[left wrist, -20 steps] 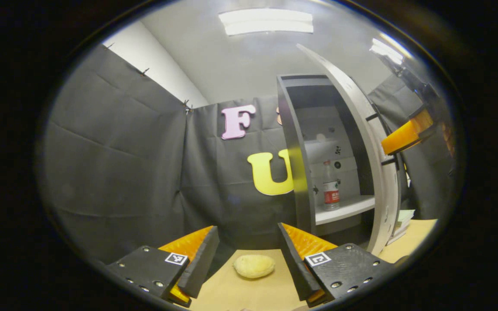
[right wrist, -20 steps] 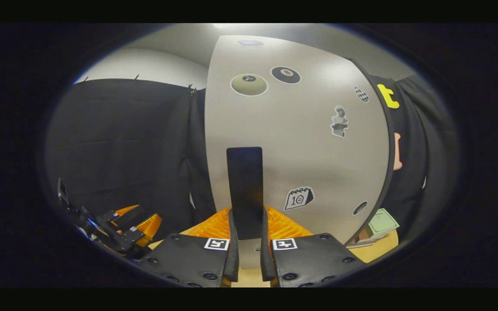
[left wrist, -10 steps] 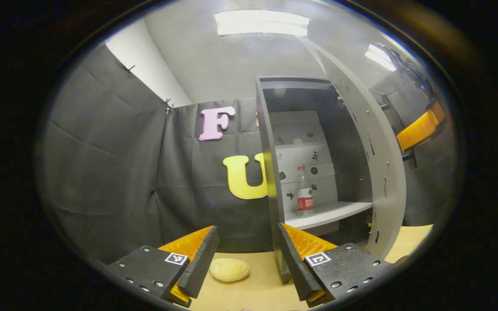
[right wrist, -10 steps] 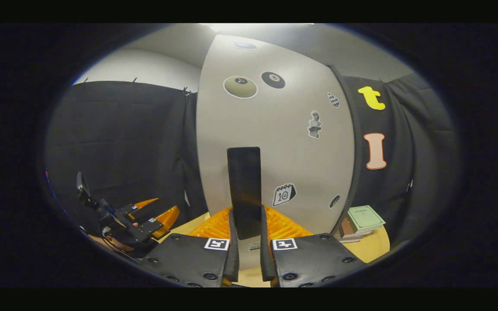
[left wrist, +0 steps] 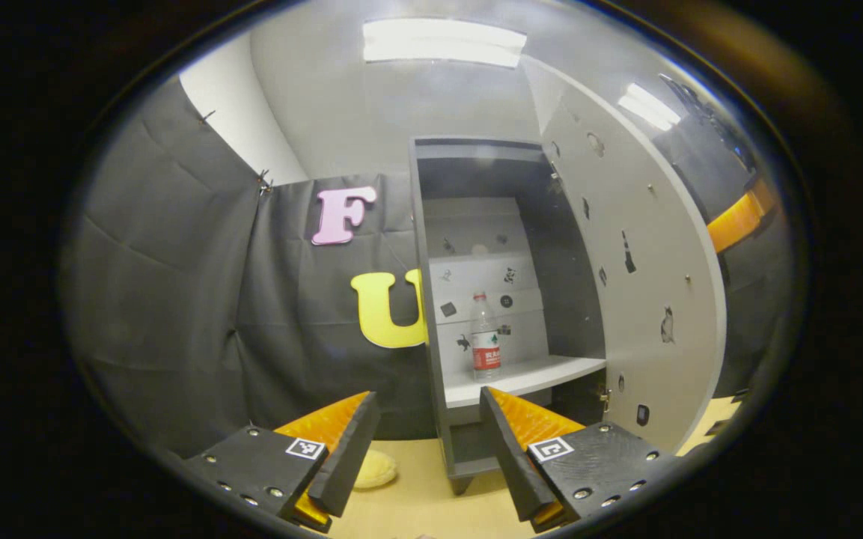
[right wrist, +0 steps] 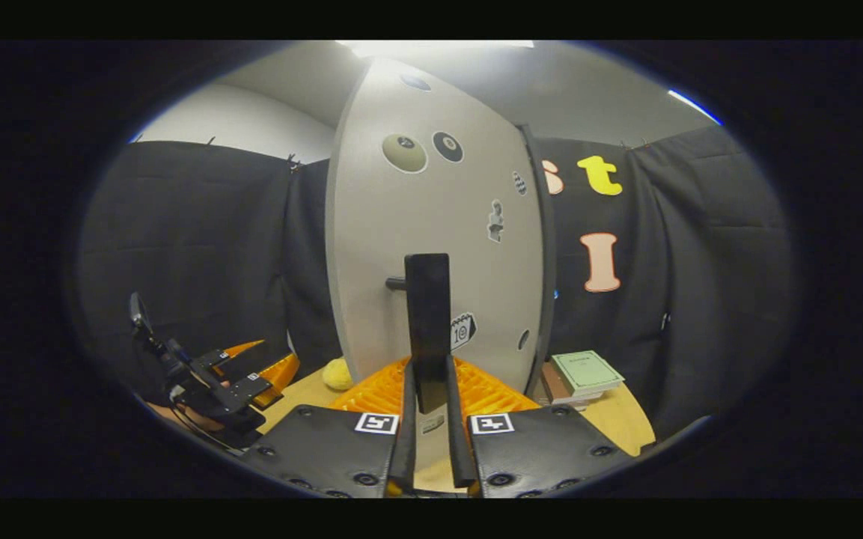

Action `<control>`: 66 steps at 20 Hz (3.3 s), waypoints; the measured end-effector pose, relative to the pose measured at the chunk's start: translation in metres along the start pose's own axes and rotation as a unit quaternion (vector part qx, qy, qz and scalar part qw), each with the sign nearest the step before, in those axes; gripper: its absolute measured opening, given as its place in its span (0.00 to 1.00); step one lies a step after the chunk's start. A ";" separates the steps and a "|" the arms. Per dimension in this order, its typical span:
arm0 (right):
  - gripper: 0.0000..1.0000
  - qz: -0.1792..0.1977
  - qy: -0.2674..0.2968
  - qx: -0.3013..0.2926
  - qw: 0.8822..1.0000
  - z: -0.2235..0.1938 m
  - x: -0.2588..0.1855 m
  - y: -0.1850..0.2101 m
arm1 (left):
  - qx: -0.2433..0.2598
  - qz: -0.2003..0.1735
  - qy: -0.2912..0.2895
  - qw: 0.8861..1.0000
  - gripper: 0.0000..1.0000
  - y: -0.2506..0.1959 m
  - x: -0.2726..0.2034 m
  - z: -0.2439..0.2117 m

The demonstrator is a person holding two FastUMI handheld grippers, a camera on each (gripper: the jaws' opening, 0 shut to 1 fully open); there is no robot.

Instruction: Open the cabinet door with the right hand, grasp the bottle in the cabinet with the left hand and place it on the coaster, then close the cabinet door with the right hand.

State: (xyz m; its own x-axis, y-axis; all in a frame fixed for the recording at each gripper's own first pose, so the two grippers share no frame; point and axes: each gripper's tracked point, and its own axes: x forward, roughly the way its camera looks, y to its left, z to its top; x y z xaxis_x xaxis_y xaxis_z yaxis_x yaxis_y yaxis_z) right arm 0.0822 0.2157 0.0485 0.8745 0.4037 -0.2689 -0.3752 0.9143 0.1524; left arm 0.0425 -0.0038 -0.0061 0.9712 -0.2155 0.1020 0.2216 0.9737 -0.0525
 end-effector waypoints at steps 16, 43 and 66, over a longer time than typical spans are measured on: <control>0.05 -0.218 -0.002 0.023 0.976 -0.003 -0.056 -0.132 | -0.022 -0.044 0.012 0.999 0.80 -0.038 -0.003 -0.006; 0.99 -0.191 -0.047 -0.005 0.981 -0.013 -0.084 -0.264 | -0.001 0.009 0.063 0.998 0.83 -0.133 0.210 0.017; 0.99 -0.335 -0.035 -0.010 0.942 -0.012 -0.085 -0.290 | -0.008 0.009 0.076 0.997 0.80 -0.120 0.391 -0.075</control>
State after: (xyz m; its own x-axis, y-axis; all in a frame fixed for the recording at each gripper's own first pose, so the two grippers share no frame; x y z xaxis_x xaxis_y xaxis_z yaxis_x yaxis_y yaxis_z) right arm 0.1127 -0.0829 0.0157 0.9351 -0.2660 -0.2343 0.2626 0.9638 -0.0461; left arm 0.4021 -0.2105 -0.0341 0.9768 -0.2080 -0.0508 0.2043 0.9765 -0.0687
